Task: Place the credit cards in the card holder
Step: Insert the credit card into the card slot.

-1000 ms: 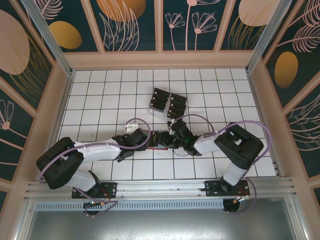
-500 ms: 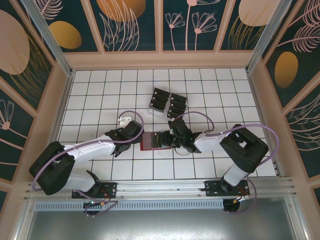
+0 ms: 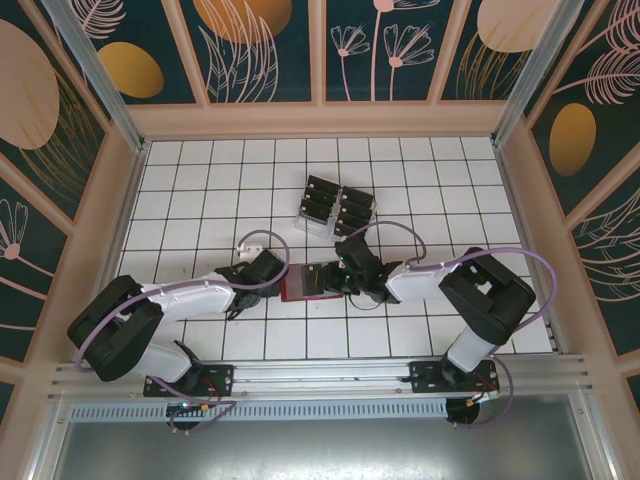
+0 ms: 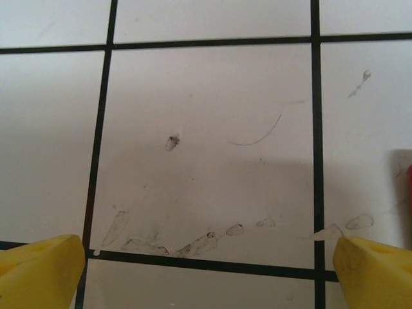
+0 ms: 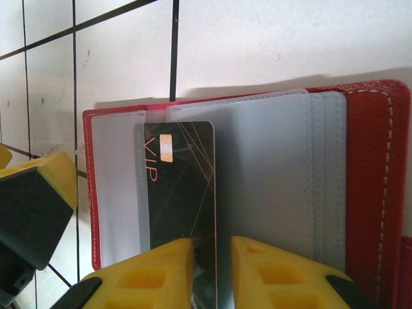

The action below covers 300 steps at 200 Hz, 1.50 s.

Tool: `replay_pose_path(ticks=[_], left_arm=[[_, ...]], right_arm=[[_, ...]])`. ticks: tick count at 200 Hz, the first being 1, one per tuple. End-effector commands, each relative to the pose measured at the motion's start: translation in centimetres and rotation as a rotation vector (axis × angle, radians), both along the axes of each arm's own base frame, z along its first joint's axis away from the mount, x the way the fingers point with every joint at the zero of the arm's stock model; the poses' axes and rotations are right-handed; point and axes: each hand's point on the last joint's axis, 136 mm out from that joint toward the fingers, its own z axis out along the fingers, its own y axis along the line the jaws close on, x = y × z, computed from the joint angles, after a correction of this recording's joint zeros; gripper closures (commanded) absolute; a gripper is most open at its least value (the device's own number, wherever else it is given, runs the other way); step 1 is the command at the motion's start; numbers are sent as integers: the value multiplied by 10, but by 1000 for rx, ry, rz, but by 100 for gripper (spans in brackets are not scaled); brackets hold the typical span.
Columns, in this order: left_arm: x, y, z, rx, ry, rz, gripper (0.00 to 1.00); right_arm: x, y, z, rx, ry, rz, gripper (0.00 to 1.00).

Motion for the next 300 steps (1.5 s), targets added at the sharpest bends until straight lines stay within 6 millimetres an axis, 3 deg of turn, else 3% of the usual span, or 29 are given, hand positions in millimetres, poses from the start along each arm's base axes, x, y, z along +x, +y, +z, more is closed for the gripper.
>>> replay_pose_path(ticks=[1, 89, 182, 219, 249, 300], left_arm=[[-4, 2, -11, 5, 34, 4, 1], [-8, -6, -23, -24, 62, -22, 1], [-8, -11, -22, -35, 55, -32, 1], [-3, -10, -12, -46, 16, -7, 1], [-1, -4, 4, -58, -35, 22, 1], [-6, 5, 1, -25, -18, 39, 1]], right_arm=[[1, 3, -4, -37, -9, 7, 78], [-4, 21, 0, -29, -16, 48, 82], [-5, 45, 4, -27, -21, 111, 81], [0, 35, 20, -65, -72, 103, 65], [6, 20, 38, -79, -115, 70, 64], [9, 21, 32, -89, -110, 86, 68]])
